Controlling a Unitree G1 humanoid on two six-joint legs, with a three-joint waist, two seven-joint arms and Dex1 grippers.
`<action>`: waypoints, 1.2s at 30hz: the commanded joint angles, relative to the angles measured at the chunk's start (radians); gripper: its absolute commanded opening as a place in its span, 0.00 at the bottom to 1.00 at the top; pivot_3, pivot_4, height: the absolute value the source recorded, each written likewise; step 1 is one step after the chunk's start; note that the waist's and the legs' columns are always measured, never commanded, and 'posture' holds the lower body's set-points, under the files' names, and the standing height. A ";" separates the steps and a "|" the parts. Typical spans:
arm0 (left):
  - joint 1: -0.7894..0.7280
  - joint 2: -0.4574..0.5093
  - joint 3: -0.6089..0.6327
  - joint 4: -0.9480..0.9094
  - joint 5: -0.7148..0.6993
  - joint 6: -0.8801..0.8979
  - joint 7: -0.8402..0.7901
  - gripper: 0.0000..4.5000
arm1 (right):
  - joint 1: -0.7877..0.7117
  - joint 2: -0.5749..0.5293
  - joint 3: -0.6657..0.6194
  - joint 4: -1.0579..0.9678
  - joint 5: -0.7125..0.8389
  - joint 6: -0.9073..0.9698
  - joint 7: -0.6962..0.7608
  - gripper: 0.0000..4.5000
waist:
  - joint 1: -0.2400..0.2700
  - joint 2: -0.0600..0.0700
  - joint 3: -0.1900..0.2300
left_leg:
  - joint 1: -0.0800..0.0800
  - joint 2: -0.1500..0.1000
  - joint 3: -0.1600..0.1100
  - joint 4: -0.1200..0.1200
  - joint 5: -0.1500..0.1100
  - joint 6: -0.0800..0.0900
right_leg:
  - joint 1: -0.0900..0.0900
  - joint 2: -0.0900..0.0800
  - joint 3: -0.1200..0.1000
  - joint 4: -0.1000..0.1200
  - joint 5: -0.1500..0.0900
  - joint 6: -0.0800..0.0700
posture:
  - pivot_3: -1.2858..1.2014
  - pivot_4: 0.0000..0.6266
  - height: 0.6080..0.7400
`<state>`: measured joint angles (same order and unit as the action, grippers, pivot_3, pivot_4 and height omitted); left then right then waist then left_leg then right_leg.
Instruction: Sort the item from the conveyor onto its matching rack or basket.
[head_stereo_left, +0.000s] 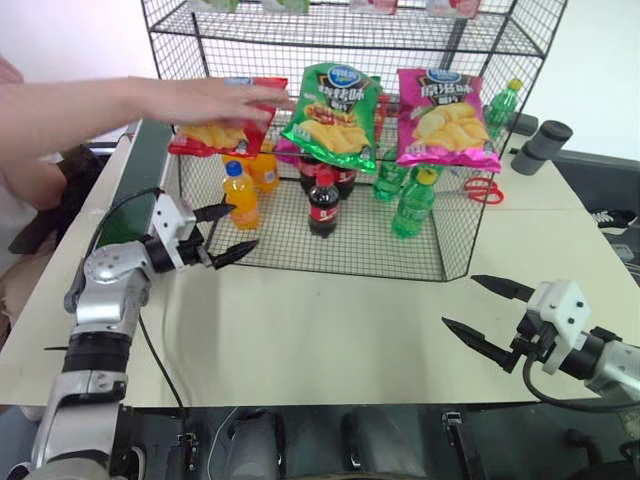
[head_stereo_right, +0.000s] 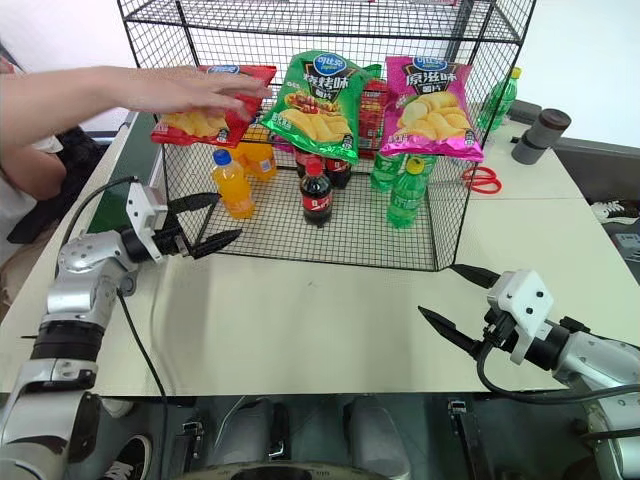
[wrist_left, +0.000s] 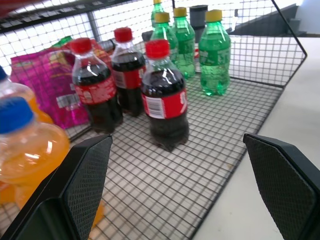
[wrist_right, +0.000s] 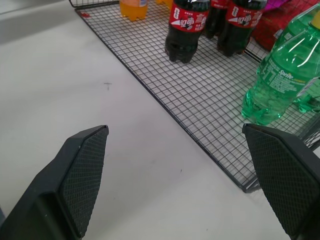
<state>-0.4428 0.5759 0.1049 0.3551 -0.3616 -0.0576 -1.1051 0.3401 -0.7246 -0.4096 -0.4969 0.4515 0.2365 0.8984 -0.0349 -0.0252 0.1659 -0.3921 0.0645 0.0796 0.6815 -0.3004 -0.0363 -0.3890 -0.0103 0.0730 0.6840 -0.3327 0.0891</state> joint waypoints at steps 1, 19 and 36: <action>-0.005 0.001 0.017 -0.026 -0.008 -0.029 -0.002 1.00 | 0.003 -0.005 -0.035 -0.007 -0.004 -0.027 -0.003 1.00 | 0.001 0.000 0.000 | 0.000 0.000 0.000 0.000 0.000 0.000 | 0.000 0.000 0.000 0.000 0.000 0.000 | 0.52 0.24 1.00; -0.003 -0.008 0.016 -0.002 -0.021 -0.029 -0.012 1.00 | -0.048 0.028 0.004 -0.012 -0.005 -0.030 -0.052 1.00 | 0.021 0.000 0.000 | 0.000 0.000 0.000 0.000 0.000 0.000 | 0.000 0.000 0.000 0.000 0.000 0.000 | 0.52 0.24 1.00; 0.041 0.011 0.007 -0.059 -0.034 0.015 -0.059 1.00 | -0.049 0.010 0.041 0.021 -0.028 -0.051 -0.021 1.00 | 0.021 0.000 0.000 | 0.000 0.000 0.000 0.001 0.000 0.000 | 0.000 0.000 0.000 0.000 0.000 0.000 | 0.52 0.24 1.00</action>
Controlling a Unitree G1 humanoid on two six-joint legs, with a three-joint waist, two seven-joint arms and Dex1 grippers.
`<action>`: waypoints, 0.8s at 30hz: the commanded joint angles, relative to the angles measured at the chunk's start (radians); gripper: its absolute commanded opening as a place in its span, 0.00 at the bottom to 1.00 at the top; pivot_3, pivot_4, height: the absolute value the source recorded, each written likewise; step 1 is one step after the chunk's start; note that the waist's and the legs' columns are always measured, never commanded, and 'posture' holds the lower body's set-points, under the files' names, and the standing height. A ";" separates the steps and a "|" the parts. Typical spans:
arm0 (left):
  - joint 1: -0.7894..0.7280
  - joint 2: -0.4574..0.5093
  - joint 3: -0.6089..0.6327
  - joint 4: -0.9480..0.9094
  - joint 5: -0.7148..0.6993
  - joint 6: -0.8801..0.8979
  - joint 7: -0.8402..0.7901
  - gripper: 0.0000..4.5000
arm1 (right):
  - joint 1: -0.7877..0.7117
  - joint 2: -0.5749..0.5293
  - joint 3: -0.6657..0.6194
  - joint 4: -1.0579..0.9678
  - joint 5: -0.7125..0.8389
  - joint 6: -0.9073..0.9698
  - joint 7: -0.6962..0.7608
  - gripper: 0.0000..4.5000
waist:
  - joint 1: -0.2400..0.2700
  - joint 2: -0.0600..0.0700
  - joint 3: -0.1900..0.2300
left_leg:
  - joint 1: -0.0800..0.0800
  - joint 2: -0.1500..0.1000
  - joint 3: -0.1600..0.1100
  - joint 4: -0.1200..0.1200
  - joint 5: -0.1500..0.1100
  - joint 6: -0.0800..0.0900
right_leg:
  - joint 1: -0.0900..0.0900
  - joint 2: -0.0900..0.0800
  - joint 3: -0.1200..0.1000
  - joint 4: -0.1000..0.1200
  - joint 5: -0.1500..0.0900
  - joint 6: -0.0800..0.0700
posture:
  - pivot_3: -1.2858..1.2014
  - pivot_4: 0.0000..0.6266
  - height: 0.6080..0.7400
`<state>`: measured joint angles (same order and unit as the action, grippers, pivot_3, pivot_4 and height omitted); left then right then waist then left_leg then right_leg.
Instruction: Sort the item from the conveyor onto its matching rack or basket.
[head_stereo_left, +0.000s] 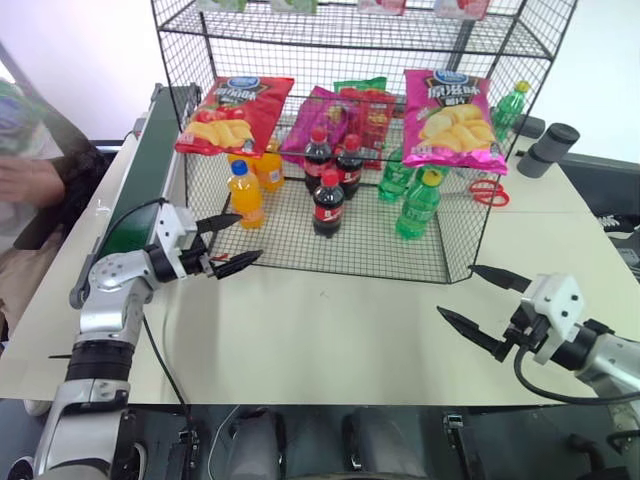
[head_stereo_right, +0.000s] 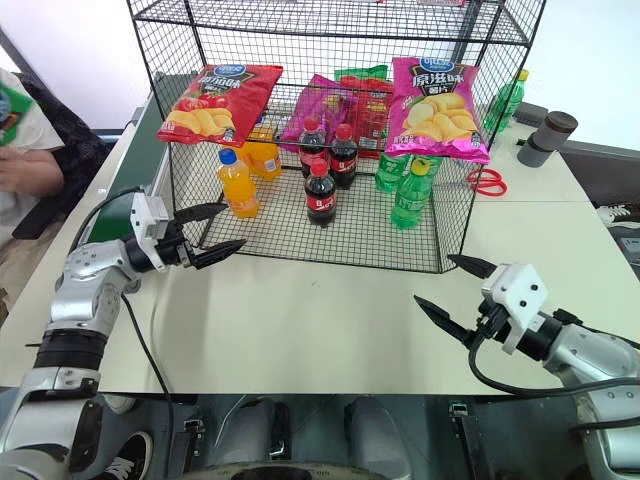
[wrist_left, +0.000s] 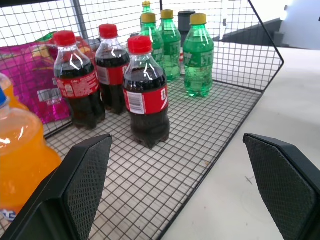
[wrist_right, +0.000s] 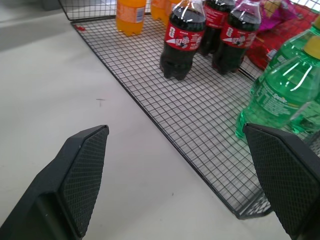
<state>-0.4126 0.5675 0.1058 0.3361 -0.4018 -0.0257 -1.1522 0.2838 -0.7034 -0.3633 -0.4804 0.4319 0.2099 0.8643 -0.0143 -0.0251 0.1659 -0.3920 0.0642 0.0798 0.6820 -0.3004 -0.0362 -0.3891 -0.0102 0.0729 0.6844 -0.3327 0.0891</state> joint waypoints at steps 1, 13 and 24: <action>0.012 0.020 0.004 -0.046 0.007 -0.014 -0.011 1.00 | 0.004 -0.011 -0.004 0.006 -0.010 -0.027 0.013 1.00 | 0.000 0.000 0.000 | 0.000 0.000 0.000 0.000 0.000 0.000 | 0.000 0.000 0.000 0.000 0.000 0.000 | 0.52 0.24 1.00; 0.004 0.024 0.009 -0.030 0.013 -0.015 -0.001 1.00 | -0.021 -0.009 0.004 -0.026 -0.010 -0.013 0.005 1.00 | 0.000 0.000 0.000 | 0.000 0.000 0.000 0.000 0.000 0.000 | 0.000 0.000 0.000 0.000 0.000 0.000 | 0.52 0.24 1.00; 0.015 0.017 0.006 -0.031 0.020 -0.030 0.000 1.00 | -0.021 -0.007 0.009 -0.018 -0.021 -0.025 0.001 1.00 | 0.000 0.000 0.000 | 0.000 0.000 0.000 0.000 0.000 0.000 | 0.000 0.000 0.000 0.000 0.000 0.000 | 0.52 0.24 1.00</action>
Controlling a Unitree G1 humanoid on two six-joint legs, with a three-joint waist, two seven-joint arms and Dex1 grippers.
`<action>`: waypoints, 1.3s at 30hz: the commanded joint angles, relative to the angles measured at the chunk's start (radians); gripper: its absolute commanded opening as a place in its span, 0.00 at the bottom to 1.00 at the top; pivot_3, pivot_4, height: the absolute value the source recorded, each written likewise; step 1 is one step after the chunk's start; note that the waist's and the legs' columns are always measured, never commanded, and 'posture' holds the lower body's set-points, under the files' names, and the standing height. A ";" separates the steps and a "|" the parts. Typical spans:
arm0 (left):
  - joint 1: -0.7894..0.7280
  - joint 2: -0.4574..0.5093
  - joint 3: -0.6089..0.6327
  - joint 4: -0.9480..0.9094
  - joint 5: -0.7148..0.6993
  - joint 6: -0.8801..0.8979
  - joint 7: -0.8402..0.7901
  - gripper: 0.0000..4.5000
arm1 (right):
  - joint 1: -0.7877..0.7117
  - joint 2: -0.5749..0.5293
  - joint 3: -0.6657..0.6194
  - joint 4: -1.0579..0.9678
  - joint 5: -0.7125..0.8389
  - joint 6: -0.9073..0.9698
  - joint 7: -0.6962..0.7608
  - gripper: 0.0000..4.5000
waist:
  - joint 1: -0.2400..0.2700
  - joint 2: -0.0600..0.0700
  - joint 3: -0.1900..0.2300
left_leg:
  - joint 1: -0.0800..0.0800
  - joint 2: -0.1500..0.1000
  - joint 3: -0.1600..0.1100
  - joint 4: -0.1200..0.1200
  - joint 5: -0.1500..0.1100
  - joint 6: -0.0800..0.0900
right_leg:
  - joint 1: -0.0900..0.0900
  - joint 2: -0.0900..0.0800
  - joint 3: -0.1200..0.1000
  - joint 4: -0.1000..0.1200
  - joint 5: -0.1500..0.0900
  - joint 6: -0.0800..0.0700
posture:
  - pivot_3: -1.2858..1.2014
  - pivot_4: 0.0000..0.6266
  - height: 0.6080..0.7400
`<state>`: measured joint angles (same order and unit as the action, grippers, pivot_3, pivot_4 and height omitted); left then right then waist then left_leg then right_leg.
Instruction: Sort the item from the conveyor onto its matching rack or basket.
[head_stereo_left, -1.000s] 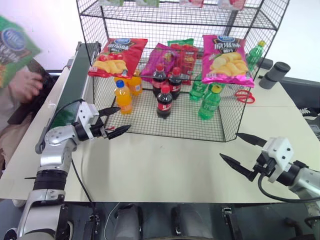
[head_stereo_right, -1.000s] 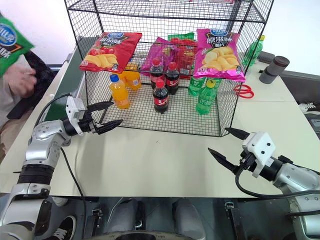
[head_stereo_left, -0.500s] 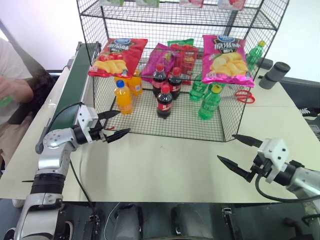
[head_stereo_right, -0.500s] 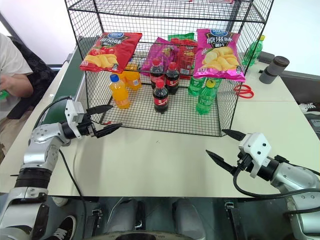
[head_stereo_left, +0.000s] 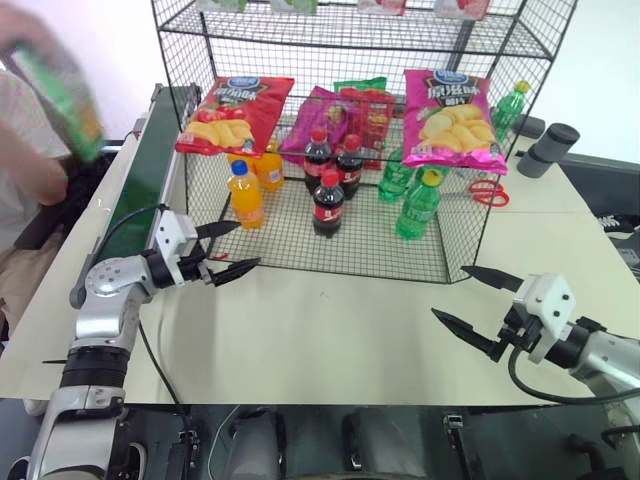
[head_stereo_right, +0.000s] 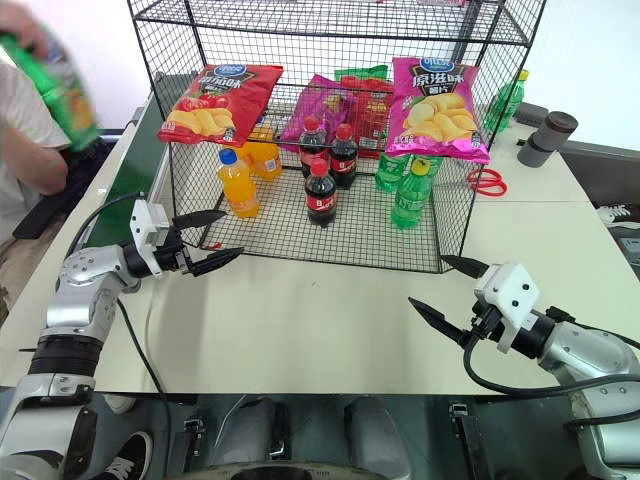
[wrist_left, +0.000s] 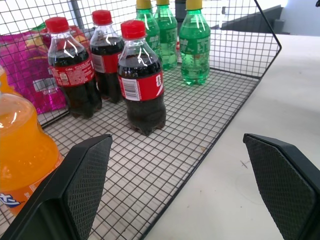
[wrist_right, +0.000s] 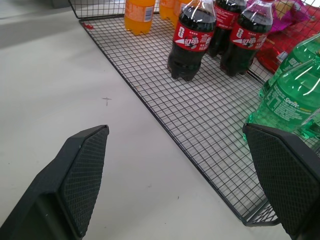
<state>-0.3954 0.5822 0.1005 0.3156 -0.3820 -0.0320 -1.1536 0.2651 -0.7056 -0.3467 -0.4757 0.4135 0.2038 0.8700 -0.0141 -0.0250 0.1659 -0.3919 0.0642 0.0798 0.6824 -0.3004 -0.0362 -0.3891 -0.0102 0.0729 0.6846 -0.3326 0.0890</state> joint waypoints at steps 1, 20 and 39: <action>-0.003 0.001 0.012 -0.007 0.006 -0.034 0.006 1.00 | -0.003 -0.003 -0.005 -0.018 -0.006 -0.023 -0.006 1.00 | 0.000 0.000 0.000 | 0.000 0.000 0.000 0.000 0.000 0.000 | 0.000 0.000 0.000 0.000 0.000 0.000 | 0.52 0.24 1.00; -0.009 0.001 0.021 0.005 0.002 -0.021 0.021 1.00 | 0.011 -0.015 -0.001 -0.030 -0.003 -0.019 0.018 1.00 | -0.001 0.000 0.000 | 0.000 0.000 0.000 0.000 0.000 0.000 | 0.000 0.000 0.000 0.000 0.000 0.000 | 0.52 0.24 1.00; 0.111 0.118 0.121 -0.116 -0.070 -0.008 -0.019 1.00 | -0.155 0.032 0.116 -0.067 0.082 0.100 -0.032 1.00 | -0.005 0.000 0.000 | 0.001 0.001 0.000 0.000 0.000 0.000 | -0.001 0.000 0.000 0.002 0.000 -0.001 | 0.52 0.24 1.00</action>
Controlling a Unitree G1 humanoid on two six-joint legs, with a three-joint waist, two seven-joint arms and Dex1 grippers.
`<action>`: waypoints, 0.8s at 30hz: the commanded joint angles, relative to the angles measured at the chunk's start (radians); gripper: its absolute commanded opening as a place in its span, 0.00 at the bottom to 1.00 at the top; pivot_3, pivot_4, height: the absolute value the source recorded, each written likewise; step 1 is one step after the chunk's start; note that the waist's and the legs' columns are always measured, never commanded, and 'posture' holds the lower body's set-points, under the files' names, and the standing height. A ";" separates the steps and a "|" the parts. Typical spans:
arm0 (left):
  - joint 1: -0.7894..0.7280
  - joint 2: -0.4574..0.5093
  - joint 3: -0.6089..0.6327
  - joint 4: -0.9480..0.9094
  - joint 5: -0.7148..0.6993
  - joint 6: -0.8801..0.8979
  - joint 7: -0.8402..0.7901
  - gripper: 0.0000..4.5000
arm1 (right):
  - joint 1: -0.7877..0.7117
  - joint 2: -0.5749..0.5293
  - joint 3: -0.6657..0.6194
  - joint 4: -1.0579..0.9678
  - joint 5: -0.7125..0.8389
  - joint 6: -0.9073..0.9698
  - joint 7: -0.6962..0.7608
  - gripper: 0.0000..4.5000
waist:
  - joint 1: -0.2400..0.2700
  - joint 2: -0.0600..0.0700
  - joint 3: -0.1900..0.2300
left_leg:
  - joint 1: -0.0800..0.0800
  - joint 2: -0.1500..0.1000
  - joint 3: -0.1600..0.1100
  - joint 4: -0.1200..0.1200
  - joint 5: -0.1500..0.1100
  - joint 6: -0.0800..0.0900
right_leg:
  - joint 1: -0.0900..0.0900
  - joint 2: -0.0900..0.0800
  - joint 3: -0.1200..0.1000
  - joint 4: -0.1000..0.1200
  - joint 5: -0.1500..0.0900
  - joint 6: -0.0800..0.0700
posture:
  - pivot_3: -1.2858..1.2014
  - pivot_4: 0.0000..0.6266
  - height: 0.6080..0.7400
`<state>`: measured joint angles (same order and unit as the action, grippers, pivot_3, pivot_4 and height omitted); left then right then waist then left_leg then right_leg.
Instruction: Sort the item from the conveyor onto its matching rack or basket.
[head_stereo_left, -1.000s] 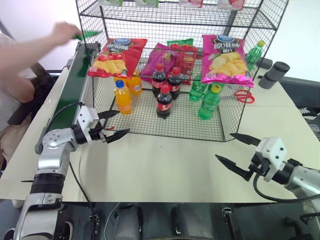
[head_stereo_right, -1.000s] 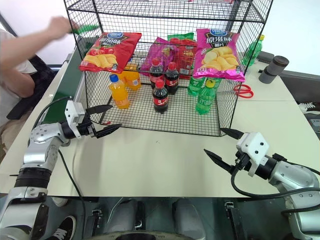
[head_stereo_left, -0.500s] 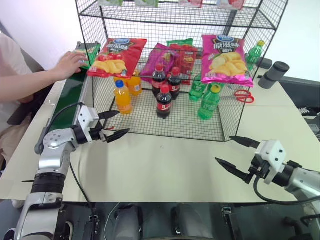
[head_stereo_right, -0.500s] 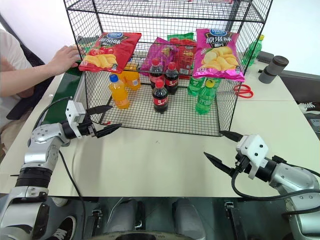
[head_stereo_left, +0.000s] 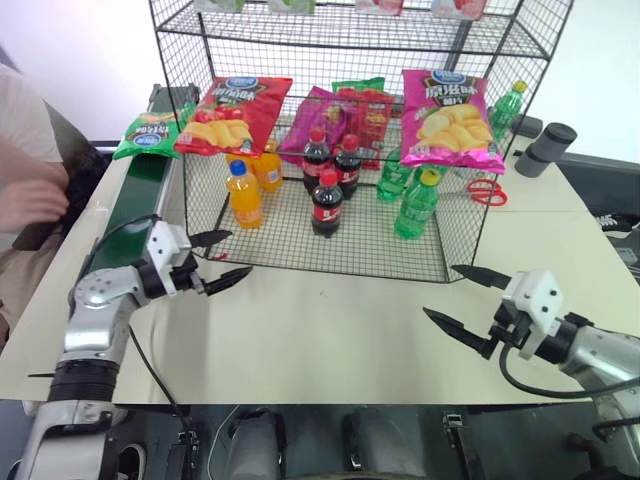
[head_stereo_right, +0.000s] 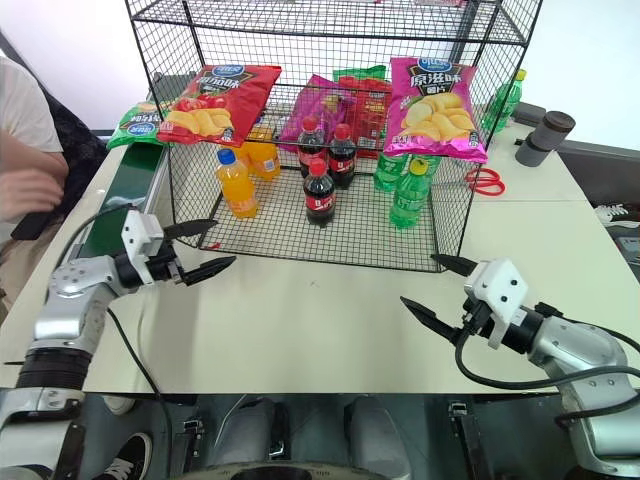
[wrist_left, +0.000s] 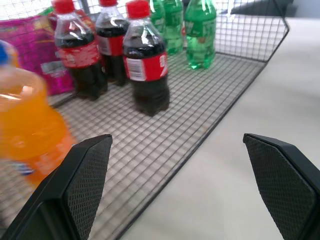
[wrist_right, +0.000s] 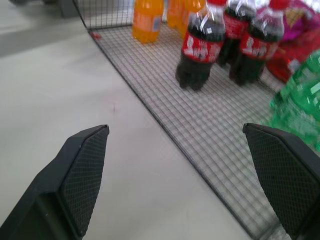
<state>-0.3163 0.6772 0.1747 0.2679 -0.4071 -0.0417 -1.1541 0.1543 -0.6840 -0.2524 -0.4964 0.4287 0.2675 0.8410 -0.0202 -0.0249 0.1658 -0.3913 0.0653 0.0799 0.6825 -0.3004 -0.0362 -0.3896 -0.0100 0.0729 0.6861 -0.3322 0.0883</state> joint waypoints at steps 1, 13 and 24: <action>0.052 0.029 0.057 -0.087 -0.044 -0.013 -0.019 1.00 | -0.067 0.015 0.035 -0.046 0.085 0.054 -0.003 1.00 | 0.001 0.000 0.000 | 0.000 0.000 0.000 0.000 0.000 0.000 | 0.000 0.000 0.000 0.000 0.000 0.000 | 0.52 0.24 1.00; 0.320 0.082 0.257 -0.164 0.242 -0.435 0.283 1.00 | -0.285 0.066 0.238 0.005 0.119 0.128 0.043 1.00 | 0.001 0.000 0.000 | 0.000 0.001 0.000 0.000 0.000 0.001 | 0.000 -0.003 0.000 -0.001 0.000 0.000 | 0.52 0.24 1.00; 0.534 0.168 0.403 -0.178 0.554 -0.688 0.509 1.00 | -0.405 0.133 0.355 0.070 0.117 0.127 0.092 1.00 | 0.001 0.000 0.000 | 0.000 0.001 0.001 -0.001 -0.001 0.001 | 0.000 -0.004 0.000 -0.002 0.001 -0.001 | 0.52 0.24 1.00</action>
<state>0.2076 0.8248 0.5202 0.0957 0.0911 -0.6866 -0.7028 -0.2292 -0.5628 0.1009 -0.4192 0.5425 0.4126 0.9232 -0.0197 -0.0253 0.1653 -0.3917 0.0662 0.0812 0.6815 -0.3010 -0.0352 -0.3903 -0.0143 0.0720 0.6845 -0.3316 0.0869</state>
